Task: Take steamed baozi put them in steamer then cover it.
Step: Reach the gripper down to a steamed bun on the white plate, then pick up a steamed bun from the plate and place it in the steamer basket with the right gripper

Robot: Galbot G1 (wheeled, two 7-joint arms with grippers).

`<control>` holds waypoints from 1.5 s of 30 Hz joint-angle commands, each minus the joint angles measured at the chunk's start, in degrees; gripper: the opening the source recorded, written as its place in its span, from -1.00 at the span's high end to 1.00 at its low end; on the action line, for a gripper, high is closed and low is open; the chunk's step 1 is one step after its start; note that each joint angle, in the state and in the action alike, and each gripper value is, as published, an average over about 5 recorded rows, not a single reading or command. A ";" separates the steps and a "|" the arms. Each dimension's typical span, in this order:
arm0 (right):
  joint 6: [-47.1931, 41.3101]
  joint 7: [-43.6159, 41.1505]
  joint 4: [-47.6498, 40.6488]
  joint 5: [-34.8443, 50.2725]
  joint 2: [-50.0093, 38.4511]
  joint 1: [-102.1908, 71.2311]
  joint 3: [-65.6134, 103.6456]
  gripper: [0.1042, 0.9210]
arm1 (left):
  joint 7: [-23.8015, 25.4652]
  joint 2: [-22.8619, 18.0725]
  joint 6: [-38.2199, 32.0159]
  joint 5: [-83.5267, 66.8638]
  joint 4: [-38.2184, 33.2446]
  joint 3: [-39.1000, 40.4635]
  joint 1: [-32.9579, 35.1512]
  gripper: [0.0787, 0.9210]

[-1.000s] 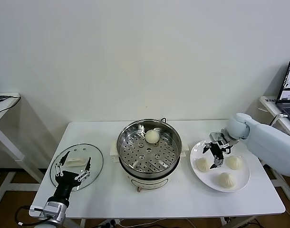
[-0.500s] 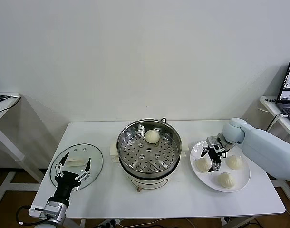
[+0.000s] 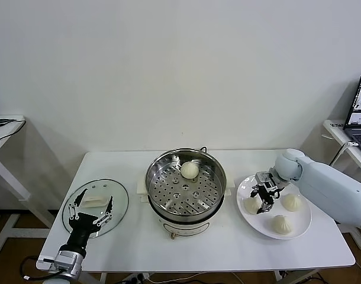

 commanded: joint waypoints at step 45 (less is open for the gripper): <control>-28.34 6.98 22.74 45.63 19.92 49.42 -38.08 -0.34 | 0.54 2.67 1.10 -1.83 -1.26 -2.56 -1.28 -0.77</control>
